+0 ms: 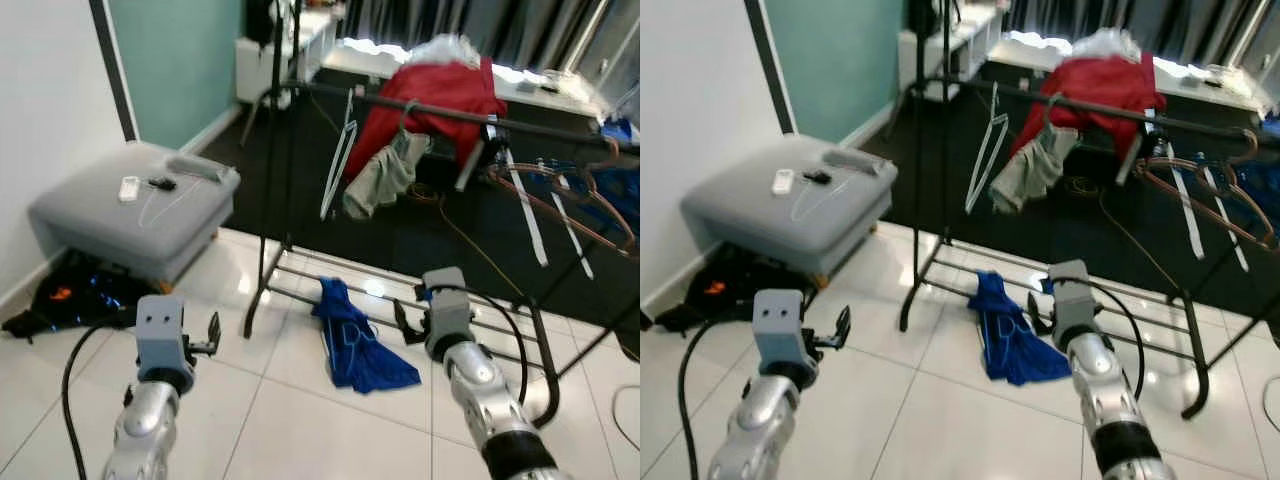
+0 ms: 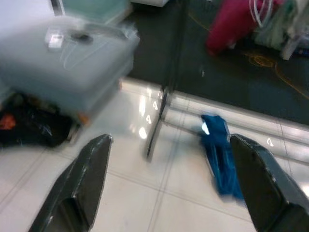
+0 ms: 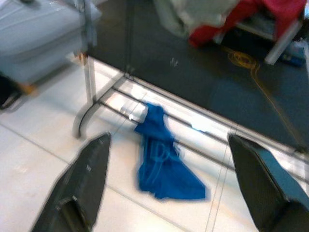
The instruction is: Hang hanger
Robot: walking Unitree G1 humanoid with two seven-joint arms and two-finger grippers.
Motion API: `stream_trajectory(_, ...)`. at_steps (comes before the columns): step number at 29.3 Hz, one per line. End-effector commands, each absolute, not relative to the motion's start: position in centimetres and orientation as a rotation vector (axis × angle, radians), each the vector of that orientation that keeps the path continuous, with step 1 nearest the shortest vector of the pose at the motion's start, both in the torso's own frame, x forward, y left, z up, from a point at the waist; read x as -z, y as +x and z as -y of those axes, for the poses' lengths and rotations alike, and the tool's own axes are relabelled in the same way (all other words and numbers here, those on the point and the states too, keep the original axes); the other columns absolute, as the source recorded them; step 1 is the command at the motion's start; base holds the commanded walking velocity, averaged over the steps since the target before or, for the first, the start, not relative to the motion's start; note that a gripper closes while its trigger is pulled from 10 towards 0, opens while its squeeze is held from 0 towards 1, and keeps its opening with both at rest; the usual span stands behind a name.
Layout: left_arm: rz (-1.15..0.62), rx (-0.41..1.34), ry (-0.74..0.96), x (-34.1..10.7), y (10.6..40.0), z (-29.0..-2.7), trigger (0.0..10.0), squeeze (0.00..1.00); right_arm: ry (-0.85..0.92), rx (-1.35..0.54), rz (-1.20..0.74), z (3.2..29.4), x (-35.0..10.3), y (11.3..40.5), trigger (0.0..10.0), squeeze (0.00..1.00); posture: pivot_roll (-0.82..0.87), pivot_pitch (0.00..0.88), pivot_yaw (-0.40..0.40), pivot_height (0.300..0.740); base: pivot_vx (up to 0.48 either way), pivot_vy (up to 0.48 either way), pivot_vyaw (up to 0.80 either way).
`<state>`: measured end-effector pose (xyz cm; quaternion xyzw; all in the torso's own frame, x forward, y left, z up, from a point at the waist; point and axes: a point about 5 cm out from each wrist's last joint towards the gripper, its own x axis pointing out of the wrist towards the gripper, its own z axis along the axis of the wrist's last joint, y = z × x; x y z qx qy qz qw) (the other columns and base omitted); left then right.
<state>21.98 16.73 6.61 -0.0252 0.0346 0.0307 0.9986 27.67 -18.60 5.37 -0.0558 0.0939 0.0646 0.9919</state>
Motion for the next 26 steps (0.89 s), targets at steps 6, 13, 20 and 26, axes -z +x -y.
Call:
stream_trajectory(6,-0.112,0.009,-0.128,-6.1,20.5,-14.6,10.0,0.0,-0.032,-0.198,-0.146,17.6,-6.2,24.2,10.0,0.0,-0.02,0.0,-0.096,0.74,0.0,0.0,0.0)
stream_trajectory(13,-0.189,0.118,-0.244,-5.2,18.5,-13.6,10.0,0.0,0.034,-0.318,-0.158,16.3,-6.0,22.8,10.0,0.0,-0.02,0.0,-0.072,0.74,0.0,0.0,0.0)
stream_trajectory(20,-0.164,0.224,-0.406,-5.5,18.5,-14.3,10.0,0.0,0.067,-0.339,-0.182,15.1,-5.7,22.7,10.0,0.0,-0.02,0.0,-0.021,0.74,0.0,0.0,0.0)
stream_trajectory(26,-0.044,0.068,-0.283,-7.7,19.4,-15.9,10.0,0.0,-0.023,-0.339,-0.193,15.0,-5.9,21.4,10.0,0.0,-0.03,0.0,-0.039,0.74,0.0,0.0,0.0)
